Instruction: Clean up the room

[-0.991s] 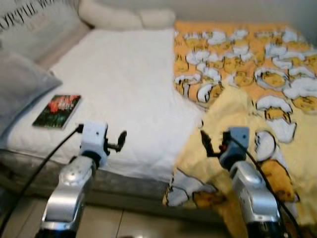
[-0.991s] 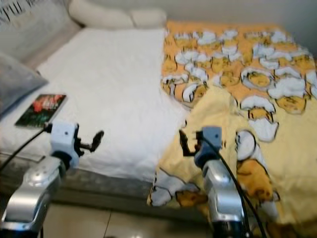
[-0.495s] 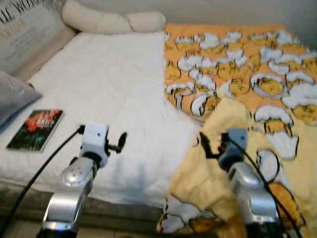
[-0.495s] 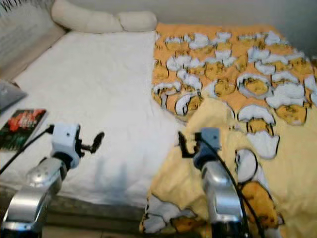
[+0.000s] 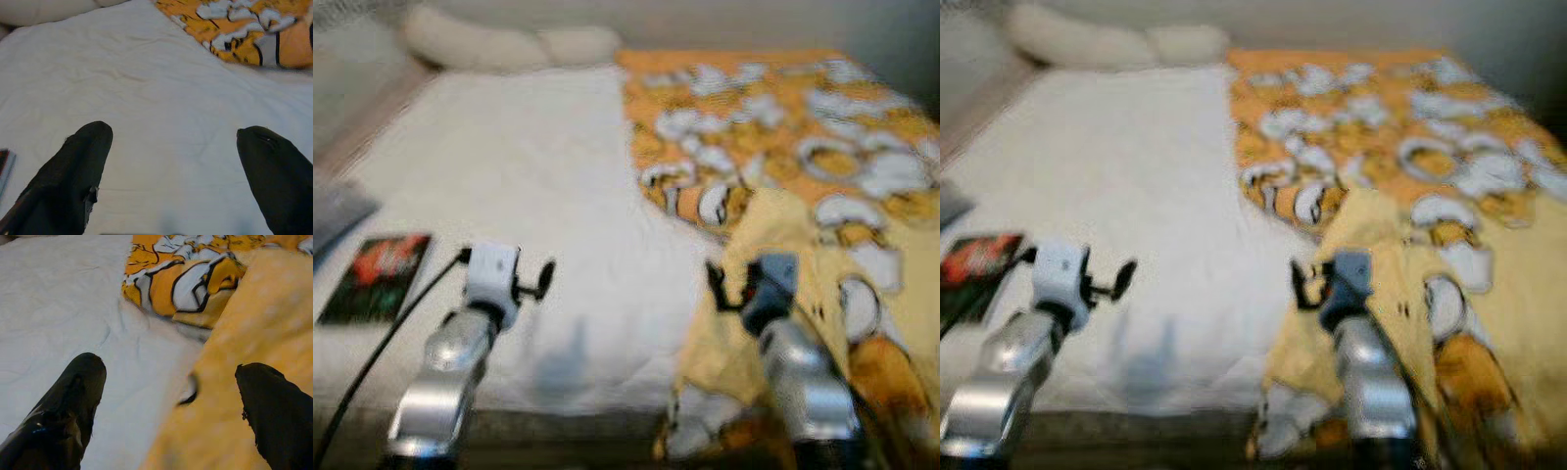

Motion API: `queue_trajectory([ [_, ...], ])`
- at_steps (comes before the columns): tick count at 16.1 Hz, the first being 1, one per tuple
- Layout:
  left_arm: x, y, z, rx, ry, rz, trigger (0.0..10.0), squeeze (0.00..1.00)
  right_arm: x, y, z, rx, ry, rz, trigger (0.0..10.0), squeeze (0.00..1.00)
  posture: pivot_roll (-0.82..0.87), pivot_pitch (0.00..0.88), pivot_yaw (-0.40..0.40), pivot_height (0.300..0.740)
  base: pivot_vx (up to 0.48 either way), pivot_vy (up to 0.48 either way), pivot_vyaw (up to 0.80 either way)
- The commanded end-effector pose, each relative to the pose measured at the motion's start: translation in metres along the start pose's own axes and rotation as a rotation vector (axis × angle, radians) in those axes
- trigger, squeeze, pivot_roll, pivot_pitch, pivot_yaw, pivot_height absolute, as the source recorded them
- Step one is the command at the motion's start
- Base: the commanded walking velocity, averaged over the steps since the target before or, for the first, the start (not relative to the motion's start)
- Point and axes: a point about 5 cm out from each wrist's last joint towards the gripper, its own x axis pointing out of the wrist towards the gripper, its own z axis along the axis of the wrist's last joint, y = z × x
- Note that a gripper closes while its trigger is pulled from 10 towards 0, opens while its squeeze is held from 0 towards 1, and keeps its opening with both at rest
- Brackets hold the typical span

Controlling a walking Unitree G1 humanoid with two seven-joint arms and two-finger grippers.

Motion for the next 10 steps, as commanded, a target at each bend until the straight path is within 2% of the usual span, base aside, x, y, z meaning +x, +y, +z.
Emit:
queue_trajectory([
  [1, 0.002, -0.005, 0.005, 0.042, -0.024, -0.02, 10.0, 0.67, 0.0, -0.003, 0.003, -0.005, -0.006, -0.005, 10.0, 0.0, -0.01, 0.0, 0.034, 0.74, 0.0, -0.48, 0.0],
  [3, 0.001, -0.005, 0.003, 0.021, -0.016, -0.011, 10.0, 0.67, 0.0, -0.001, 0.003, 0.002, -0.012, 0.01, 10.0, 0.0, -0.01, 0.0, 0.034, 0.74, 0.0, -0.422, 0.0],
  [6, 0.001, -0.004, 0.006, 0.024, -0.024, -0.019, 10.0, 0.65, 0.001, -0.003, 0.003, 0.03, -0.005, 0.001, 10.0, 0.0, -0.01, 0.0, 0.033, 0.74, 0.0, 0.0, 0.0],
  [7, 0.001, -0.004, 0.007, 0.044, -0.024, -0.032, 10.0, 0.64, 0.002, -0.006, 0.002, 0.022, 0.008, -0.009, 10.0, 0.32, -0.01, 0.0, 0.033, 0.74, 0.0, 0.0, 0.0],
  [8, 0.001, -0.004, 0.007, 0.051, -0.023, -0.039, 10.0, 0.65, 0.004, -0.008, 0.001, 0.008, 0.02, -0.016, 10.0, 0.51, -0.01, 0.0, 0.034, 0.74, 0.0, 0.0, 0.0],
  [9, 0.001, -0.004, 0.007, 0.058, -0.023, -0.046, 10.0, 0.64, 0.006, -0.009, 0.0, -0.005, 0.034, -0.018, 10.0, 1.0, -0.01, 0.0, 0.034, 0.74, 0.0, 0.0, 0.0],
  [10, 0.0, -0.005, 0.009, 0.084, -0.018, -0.075, 10.0, 0.64, 0.015, -0.009, -0.003, -0.046, 0.09, 0.016, 10.0, 1.0, 0.0, 0.0, 0.034, 0.74, 0.0, 0.0, 0.0],
])
